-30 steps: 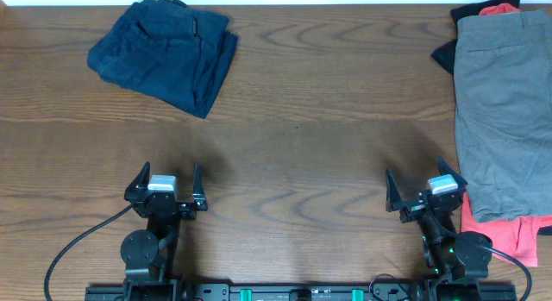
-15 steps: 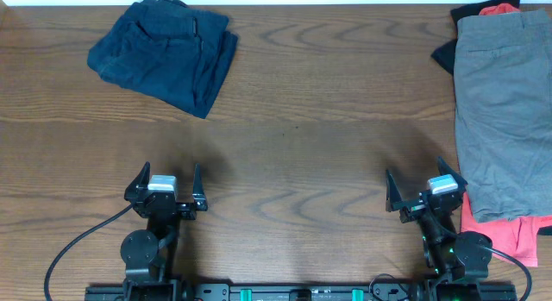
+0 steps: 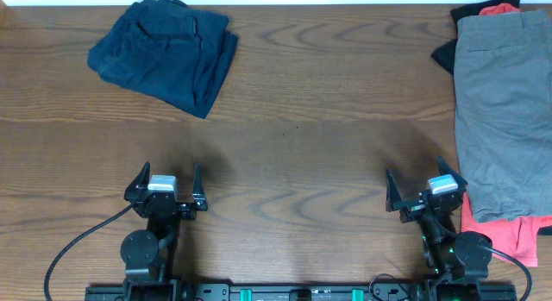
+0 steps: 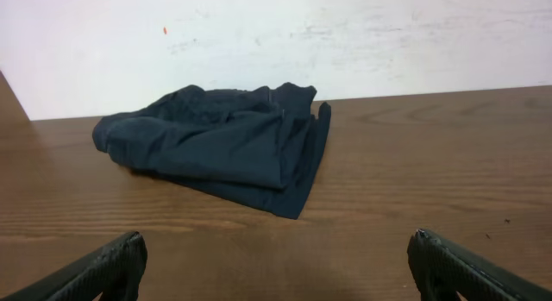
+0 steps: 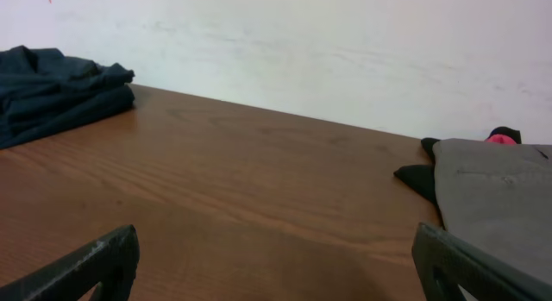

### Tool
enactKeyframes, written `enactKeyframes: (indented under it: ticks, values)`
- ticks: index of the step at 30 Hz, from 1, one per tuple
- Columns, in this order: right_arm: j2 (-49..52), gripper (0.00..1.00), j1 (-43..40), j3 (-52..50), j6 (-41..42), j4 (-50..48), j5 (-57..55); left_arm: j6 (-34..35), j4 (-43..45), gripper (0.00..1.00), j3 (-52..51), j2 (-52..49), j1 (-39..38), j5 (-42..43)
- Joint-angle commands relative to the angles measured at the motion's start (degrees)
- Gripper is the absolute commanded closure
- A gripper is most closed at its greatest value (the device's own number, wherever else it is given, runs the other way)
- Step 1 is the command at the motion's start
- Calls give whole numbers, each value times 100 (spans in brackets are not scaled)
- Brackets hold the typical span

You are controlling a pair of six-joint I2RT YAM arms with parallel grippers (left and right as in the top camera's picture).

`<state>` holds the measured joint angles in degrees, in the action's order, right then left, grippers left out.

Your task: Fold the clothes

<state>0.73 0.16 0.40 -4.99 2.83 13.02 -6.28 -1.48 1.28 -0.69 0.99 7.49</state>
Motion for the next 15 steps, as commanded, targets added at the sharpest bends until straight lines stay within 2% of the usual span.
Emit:
enactKeyframes:
  ticks: [1, 9, 15]
  values:
    - [-35, 1, -52, -9, 61, 37, -264, -55, -184, 2, -105, 46, -22, 68]
    - [-35, 1, -52, -9, 63, 37, -212, -120, -90, 2, -105, 46, -17, -66]
    - [-35, 1, -52, -9, 282, -361, 157, -96, 72, 2, -103, 46, -17, -37]
